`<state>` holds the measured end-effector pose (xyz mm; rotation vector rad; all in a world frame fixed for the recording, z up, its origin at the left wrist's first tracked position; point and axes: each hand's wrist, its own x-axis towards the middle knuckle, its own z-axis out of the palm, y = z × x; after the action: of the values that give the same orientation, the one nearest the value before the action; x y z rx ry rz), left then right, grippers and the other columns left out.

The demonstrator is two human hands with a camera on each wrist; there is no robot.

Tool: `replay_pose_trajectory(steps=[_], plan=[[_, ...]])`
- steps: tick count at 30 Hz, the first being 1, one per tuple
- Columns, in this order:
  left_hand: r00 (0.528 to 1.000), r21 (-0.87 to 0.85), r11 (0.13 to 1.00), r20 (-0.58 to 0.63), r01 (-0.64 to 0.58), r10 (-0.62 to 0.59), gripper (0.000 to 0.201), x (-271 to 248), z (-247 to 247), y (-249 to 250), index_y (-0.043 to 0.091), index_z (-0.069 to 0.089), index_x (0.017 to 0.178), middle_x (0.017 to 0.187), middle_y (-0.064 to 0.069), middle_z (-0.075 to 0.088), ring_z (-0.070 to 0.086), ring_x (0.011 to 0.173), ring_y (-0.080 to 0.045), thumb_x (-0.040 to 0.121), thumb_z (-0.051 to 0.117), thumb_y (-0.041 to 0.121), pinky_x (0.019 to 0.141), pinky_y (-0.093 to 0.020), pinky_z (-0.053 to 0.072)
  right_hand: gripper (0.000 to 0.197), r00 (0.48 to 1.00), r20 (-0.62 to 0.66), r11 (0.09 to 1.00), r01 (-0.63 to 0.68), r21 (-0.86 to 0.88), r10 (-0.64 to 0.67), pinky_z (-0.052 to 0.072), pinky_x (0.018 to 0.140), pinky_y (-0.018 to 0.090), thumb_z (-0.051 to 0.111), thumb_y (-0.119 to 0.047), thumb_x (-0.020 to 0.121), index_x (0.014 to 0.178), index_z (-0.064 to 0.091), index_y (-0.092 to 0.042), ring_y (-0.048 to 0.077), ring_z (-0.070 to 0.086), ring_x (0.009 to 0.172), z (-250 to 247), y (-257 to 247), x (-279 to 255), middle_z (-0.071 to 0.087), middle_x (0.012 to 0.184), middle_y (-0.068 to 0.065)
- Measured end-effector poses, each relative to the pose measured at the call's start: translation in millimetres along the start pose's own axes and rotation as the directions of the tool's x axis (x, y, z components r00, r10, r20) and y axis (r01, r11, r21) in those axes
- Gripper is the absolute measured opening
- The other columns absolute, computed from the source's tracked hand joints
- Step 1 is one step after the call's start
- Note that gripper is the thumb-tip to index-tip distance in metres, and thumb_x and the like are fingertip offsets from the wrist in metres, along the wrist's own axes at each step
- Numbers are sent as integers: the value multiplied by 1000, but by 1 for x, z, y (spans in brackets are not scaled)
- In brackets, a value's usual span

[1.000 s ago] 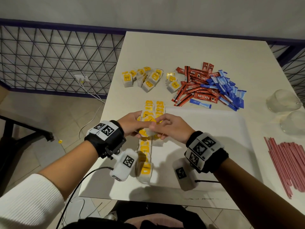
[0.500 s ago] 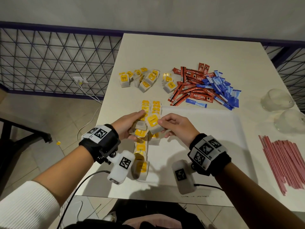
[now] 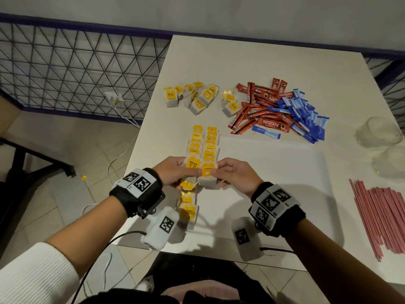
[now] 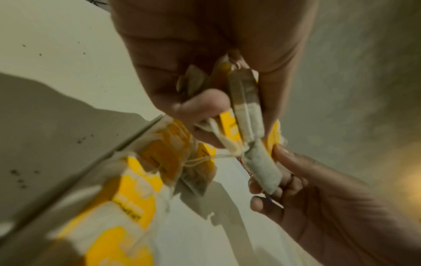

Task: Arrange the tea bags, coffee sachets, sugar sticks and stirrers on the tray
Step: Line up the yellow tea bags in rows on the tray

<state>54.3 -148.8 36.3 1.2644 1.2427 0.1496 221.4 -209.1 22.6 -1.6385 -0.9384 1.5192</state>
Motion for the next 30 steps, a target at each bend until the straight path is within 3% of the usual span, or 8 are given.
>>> replay_pose_trajectory(steps=[6,9,11,15,18,23,27,30], plan=[[999,53,998,-7,39,-39,15,1,-10,-12,20,61,73,40,10,49,43,30,-3,87,62,26,35,-14,37,21,993,64,961,-78,-266,99,35,51,17,64,-16,86,68,54,-19,5,42,49,1,9,-2,49,58,-4],[997,11,998,-44,61,-61,11,2,-19,-17,19,63,82,55,5,59,46,33,-3,89,59,27,36,-14,38,22,979,94,947,-147,-287,180,31,48,19,63,-17,87,67,53,-16,10,37,51,2,12,0,47,59,3],[995,7,997,-72,73,-72,13,4,-25,-19,16,62,84,64,-2,55,46,32,-3,89,58,29,36,-14,39,21,973,92,941,-175,-291,210,29,48,20,64,-17,86,68,54,-16,12,37,54,3,13,4,49,64,7],[993,-5,997,-84,80,-81,15,6,-32,-18,14,59,86,50,4,55,46,31,-4,90,57,27,36,-15,39,10,979,7,943,-196,-270,206,32,42,11,64,-17,86,85,59,-7,10,43,55,4,14,14,54,68,4],[995,-23,997,-66,74,-76,14,7,-34,-17,15,59,82,43,11,56,47,32,-4,91,56,26,35,-15,39,13,980,-80,928,-197,-316,181,37,54,16,66,-24,85,86,58,-14,8,49,59,3,23,24,57,70,-2],[995,-32,996,-38,87,-88,15,10,-36,-13,14,61,83,53,4,57,47,32,-5,91,56,26,35,-15,38,15,981,-111,928,-189,-320,161,41,78,25,67,-27,83,76,56,-20,13,52,75,4,30,31,55,68,-8],[995,-53,994,8,100,-100,15,12,-36,-7,14,60,80,65,-3,57,45,33,-7,91,55,23,35,-14,37,17,982,-93,943,-184,-277,164,34,59,18,63,-23,86,73,53,-21,2,47,60,5,28,29,60,63,-6],[994,-65,992,41,108,-105,15,13,-35,-2,16,60,78,58,4,62,46,35,-7,91,55,21,35,-15,36,16,978,-105,948,-203,-245,182,31,58,17,64,-23,85,73,53,-20,2,45,57,6,28,29,63,63,-5]])
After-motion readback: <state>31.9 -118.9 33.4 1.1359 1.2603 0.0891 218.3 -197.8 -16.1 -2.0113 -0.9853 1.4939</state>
